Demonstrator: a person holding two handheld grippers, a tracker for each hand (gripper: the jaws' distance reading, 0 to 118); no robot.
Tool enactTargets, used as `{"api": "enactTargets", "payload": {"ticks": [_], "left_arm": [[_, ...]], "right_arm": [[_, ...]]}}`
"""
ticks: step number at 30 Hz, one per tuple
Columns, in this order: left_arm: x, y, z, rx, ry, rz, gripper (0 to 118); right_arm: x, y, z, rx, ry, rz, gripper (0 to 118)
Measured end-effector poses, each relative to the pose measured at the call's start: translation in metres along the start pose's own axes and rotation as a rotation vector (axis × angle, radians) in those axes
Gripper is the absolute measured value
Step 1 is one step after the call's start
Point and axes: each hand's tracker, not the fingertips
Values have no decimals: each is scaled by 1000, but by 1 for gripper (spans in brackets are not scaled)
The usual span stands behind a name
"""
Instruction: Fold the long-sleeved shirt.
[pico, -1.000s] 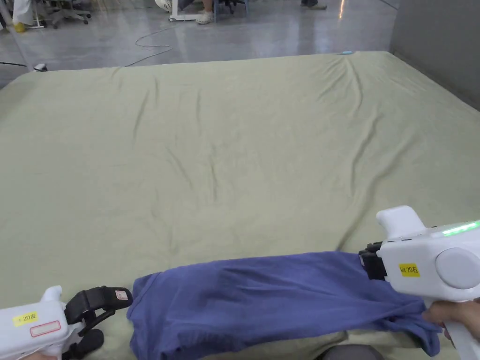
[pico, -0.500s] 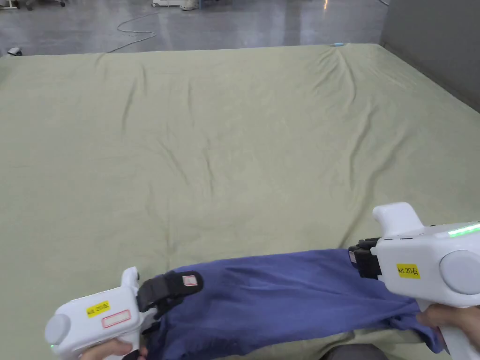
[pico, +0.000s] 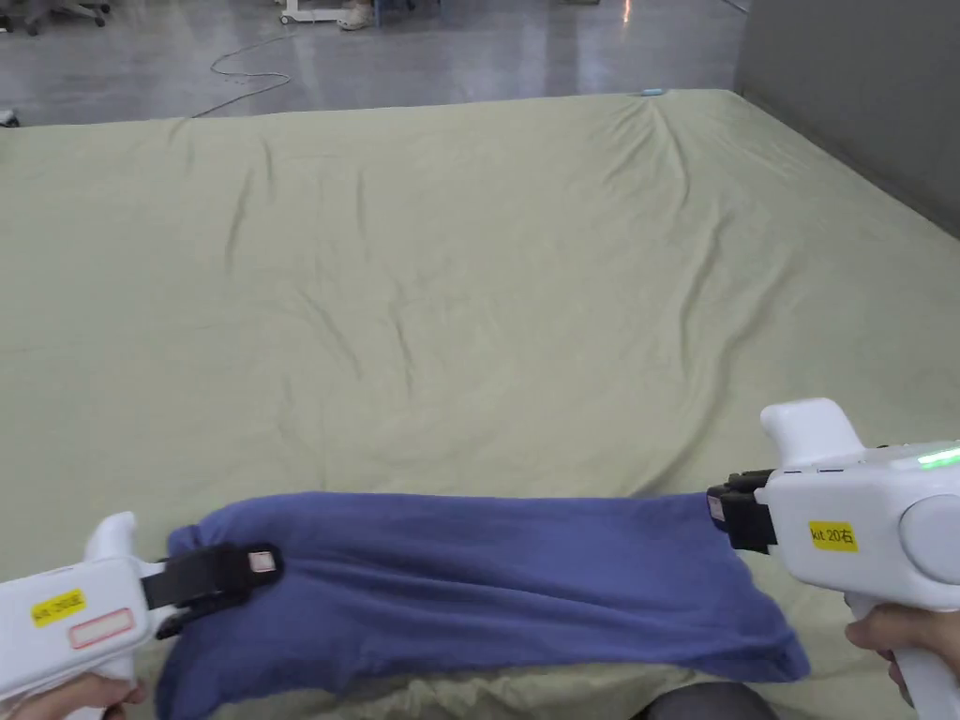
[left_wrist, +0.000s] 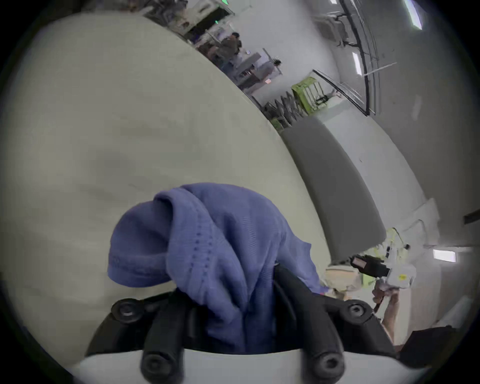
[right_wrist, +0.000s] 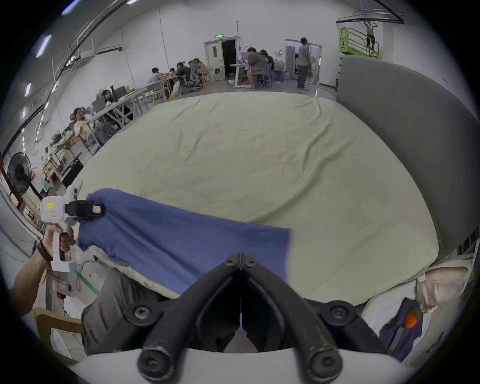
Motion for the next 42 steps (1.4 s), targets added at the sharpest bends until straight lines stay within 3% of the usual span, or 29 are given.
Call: {"api": "enactTargets", "payload": {"ticks": [5,9,15,18,20,23,25,26,27,28,29,37,40,41,42], "left_arm": [[-23,29,95,37,222,5,13],[2,33,104,52,223,36,13],[95,14,24,-73,171,121,13],[133,1,-40,-174,152,40,13],[146,-8,-80,-224,161,15,13],[158,-21,-140,-264,283,3,14],[146,-20,-163,-276,304,52,34],[146,-22,-169,-261,290,90,57],[147,-23,-170,-229,259,129,95],[150,-25,-170,-204,201,166,112],[154,-25,-172,-193,143,195,117],[177,-7,-138,-181,-24,173,117],[180,8,-104,-142,8,80,116],[179,12,-91,-116,31,37,113],[179,13,-80,-92,52,-21,90]], "right_arm": [[-8,2,-6,9,33,1,0],[-14,7,-12,14,59,6,0],[-16,7,-4,30,82,27,0],[-10,4,2,45,69,23,0],[-3,0,7,54,57,6,0],[8,-7,15,66,45,-36,0],[17,-11,20,70,37,-59,0],[22,-14,21,73,31,-75,0],[26,-16,22,72,27,-87,0],[30,-18,22,69,23,-100,0],[34,-19,21,67,18,-110,0],[37,-25,15,54,14,-141,0],[34,-25,13,55,24,-142,0],[33,-25,12,56,27,-142,0],[32,-25,11,57,30,-142,0]]}}
